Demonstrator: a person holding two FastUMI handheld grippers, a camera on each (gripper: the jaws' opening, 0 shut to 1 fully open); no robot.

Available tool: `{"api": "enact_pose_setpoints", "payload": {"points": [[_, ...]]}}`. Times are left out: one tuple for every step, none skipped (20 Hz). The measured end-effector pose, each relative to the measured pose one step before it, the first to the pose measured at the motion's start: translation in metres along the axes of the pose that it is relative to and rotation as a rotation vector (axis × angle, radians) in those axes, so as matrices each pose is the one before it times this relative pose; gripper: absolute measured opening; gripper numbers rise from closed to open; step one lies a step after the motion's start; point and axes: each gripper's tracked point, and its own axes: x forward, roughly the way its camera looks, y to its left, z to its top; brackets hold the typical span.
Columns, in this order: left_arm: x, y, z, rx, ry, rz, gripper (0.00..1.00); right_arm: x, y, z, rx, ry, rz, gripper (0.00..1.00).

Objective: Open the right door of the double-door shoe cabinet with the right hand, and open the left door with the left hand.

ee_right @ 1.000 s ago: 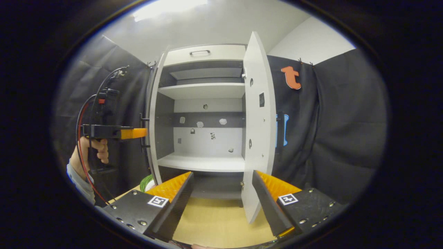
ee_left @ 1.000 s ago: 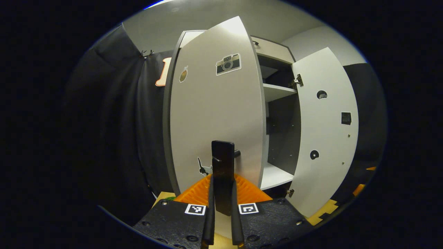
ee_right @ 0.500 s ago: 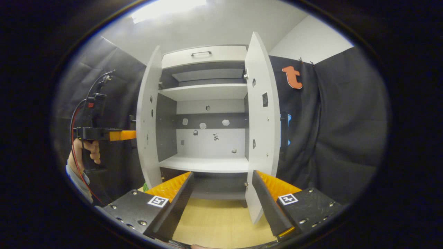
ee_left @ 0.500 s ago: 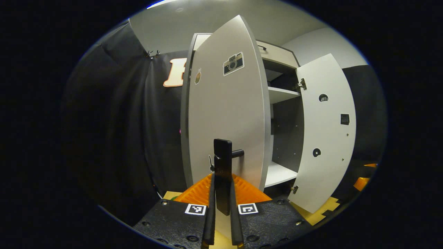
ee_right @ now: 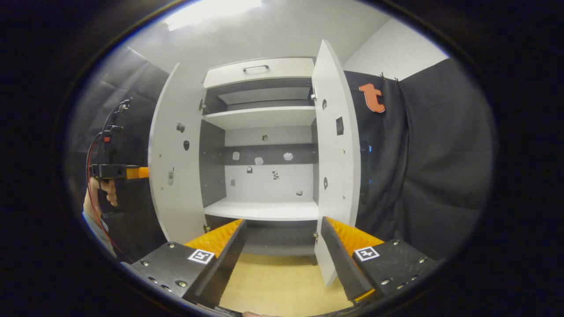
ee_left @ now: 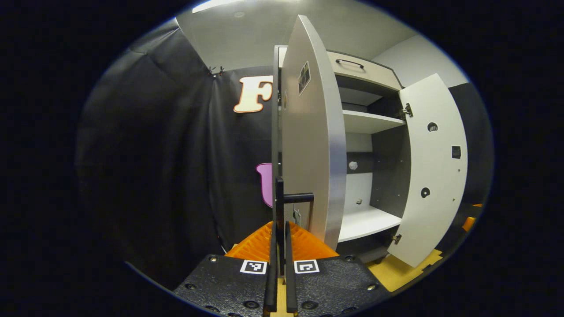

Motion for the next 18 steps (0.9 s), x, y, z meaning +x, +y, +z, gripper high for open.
{"api": "enact_pose_setpoints", "payload": {"points": [[0.00333, 0.00579, 0.00089, 0.00911, 0.00064, 0.01484, 0.08, 0.00071, 0.00188, -0.00032, 0.00100, 0.00125, 0.00219, 1.00], [-0.00289, -0.00294, -0.00055, -0.01171, -0.00696, -0.03038, 0.02, 0.00079, 0.00065, -0.00086, -0.00041, 0.00159, -0.00047, 0.99], [-0.00171, -0.00526, 0.00032, -0.01348, -0.00352, -0.02820, 0.01, 0.00066, 0.00103, -0.00053, -0.00010, 0.00086, -0.00059, 0.99], [0.00195, -0.00399, -0.00110, -0.00250, 0.00677, -0.01531, 0.03, 0.00125, 0.00128, -0.00078, -0.00062, 0.00202, 0.00030, 0.99], [-0.00160, -0.00008, -0.00160, 0.00526, 0.00416, -0.00756, 0.03, 0.00134, 0.00163, -0.00136, 0.00093, 0.00206, -0.00033, 0.99], [-0.00051, 0.00284, -0.00011, 0.00439, 0.00305, -0.00222, 0.10, 0.00197, -0.00017, -0.00071, 0.00295, 0.00200, -0.00186, 1.00], [-0.00117, 0.00106, -0.00040, 0.00949, 0.00386, 0.00083, 0.04, -0.00023, 0.00055, -0.00037, 0.00242, 0.00076, 0.00187, 1.00], [-0.00179, 0.00100, -0.00156, 0.00370, 0.00553, 0.00126, 0.03, 0.00137, 0.00015, -0.00136, 0.00314, 0.00076, 0.00142, 1.00], [-0.00276, 0.00006, 0.00021, 0.00232, 0.00150, -0.00051, 0.03, -0.00026, 0.00032, 0.00002, 0.00067, 0.00080, 0.00101, 1.00], [-0.00183, 0.00054, 0.00102, 0.00542, -0.00765, 0.00367, 0.10, 0.00032, 0.00060, -0.00055, -0.00119, -0.00100, 0.00164, 1.00], [-0.00256, 0.00142, 0.00349, 0.01318, -0.02095, 0.00634, 0.00, 0.00034, 0.00019, -0.00013, -0.00206, -0.00198, 0.00078, 1.00], [0.00208, 0.00361, 0.00231, 0.01235, -0.01518, 0.01601, 0.06, 0.00000, -0.00062, -0.00071, -0.00327, -0.00094, -0.00352, 1.00], [-0.00067, 0.00122, 0.00079, -0.00521, -0.01751, 0.01298, 0.08, -0.00025, -0.00071, -0.00011, -0.00468, -0.00130, -0.00495, 1.00], [-0.00135, -0.00290, 0.00105, -0.00788, -0.00633, 0.00641, 0.22, -0.00020, 0.00026, -0.00017, -0.00132, -0.00127, -0.00371, 1.00], [-0.00237, -0.00065, -0.00101, -0.00524, -0.00021, 0.00976, 0.31, -0.00073, 0.00003, -0.00045, 0.00048, 0.00130, -0.00187, 1.00], [-0.00391, 0.00140, -0.00006, -0.00189, -0.00052, 0.01331, 0.46, 0.00003, 0.00010, -0.00055, -0.00033, 0.00094, 0.00175, 1.00], [-0.00247, -0.00039, -0.00039, -0.00379, -0.00139, 0.00365, 0.61, -0.00050, -0.00043, 0.00112, -0.00085, -0.00184, 0.00088, 1.00], [-0.00159, -0.00113, -0.00073, -0.00823, -0.00120, 0.00710, 0.70, -0.00040, -0.00053, 0.00074, 0.00308, -0.00351, -0.00249, 1.00]]}}
